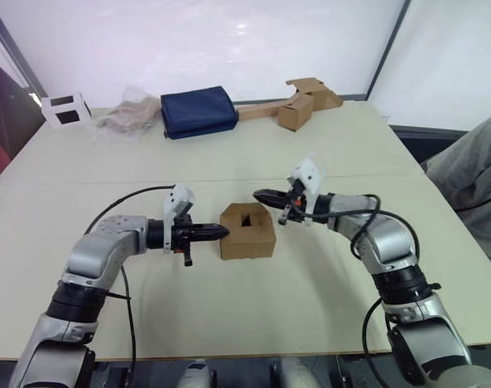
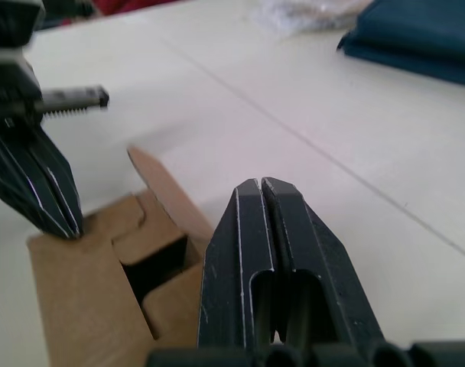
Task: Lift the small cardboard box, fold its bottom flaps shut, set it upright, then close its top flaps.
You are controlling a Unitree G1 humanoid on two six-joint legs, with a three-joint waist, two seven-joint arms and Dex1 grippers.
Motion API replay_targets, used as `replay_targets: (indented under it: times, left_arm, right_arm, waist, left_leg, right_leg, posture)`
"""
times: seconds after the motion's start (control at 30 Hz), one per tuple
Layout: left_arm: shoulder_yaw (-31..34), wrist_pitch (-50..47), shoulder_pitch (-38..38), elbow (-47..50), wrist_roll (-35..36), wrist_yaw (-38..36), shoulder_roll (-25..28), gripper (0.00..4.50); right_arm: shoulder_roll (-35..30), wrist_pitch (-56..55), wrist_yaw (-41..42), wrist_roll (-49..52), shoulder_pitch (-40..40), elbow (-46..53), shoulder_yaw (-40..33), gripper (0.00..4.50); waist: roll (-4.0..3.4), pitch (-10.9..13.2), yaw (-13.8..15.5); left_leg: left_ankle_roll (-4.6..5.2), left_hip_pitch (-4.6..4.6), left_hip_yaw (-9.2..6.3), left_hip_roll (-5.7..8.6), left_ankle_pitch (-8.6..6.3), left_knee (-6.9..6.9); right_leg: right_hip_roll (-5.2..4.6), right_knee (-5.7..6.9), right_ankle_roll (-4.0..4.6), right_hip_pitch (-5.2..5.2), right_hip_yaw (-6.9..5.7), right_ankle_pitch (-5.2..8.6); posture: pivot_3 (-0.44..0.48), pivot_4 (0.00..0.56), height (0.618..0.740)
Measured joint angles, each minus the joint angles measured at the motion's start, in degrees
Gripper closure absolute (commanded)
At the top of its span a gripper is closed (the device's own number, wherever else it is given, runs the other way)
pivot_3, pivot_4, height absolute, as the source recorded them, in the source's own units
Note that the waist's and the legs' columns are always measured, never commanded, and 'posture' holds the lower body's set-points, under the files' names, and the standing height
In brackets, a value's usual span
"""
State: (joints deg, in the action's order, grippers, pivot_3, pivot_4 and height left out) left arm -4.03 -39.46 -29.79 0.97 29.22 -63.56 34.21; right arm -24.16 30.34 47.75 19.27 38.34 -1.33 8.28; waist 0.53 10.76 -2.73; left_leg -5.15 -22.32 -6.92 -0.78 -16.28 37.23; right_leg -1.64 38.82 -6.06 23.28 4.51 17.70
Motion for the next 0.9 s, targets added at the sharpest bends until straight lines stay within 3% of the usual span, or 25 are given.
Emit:
replay_targets:
  times: [0.3,0.63,0.9]
  left_arm:
    - [0.35,-0.43,0.88,1.0,0.33,0.69,0.01,4.47]
    - [4.9,-5.24,-1.8,1.4,6.1,2.06,0.34,4.47]
    - [2.19,-0.04,-6.09,-5.96,1.9,4.05,-4.61,4.47]
  right_arm:
    - [0.03,1.58,2.06,0.48,-2.38,2.59,0.6,4.5]
    - [0.19,3.07,1.49,1.12,-4.25,4.7,0.48,4.5]
    - [0.62,3.19,0.95,1.27,-4.91,5.95,0.54,4.5]
  waist:
    - [0.0,0.0,0.06]
    - [0.0,0.0,0.12]
    - [0.0,0.0,0.12]
  left_leg:
    - [0.0,0.0,0.0,0.0,0.0,0.01]
    - [0.0,0.0,0.0,0.0,0.0,0.01]
    - [0.0,0.0,-0.01,0.0,0.0,0.01]
  right_leg:
    - [0.0,0.01,0.0,-0.01,0.0,0.0]
    - [0.0,0.0,0.0,-0.01,-0.01,0.0]
    - [0.01,0.0,0.0,-0.01,-0.01,0.0]
  posture:
    - [0.0,0.15,0.74]
    - [0.0,0.15,0.74]
    - [0.0,0.15,0.74]
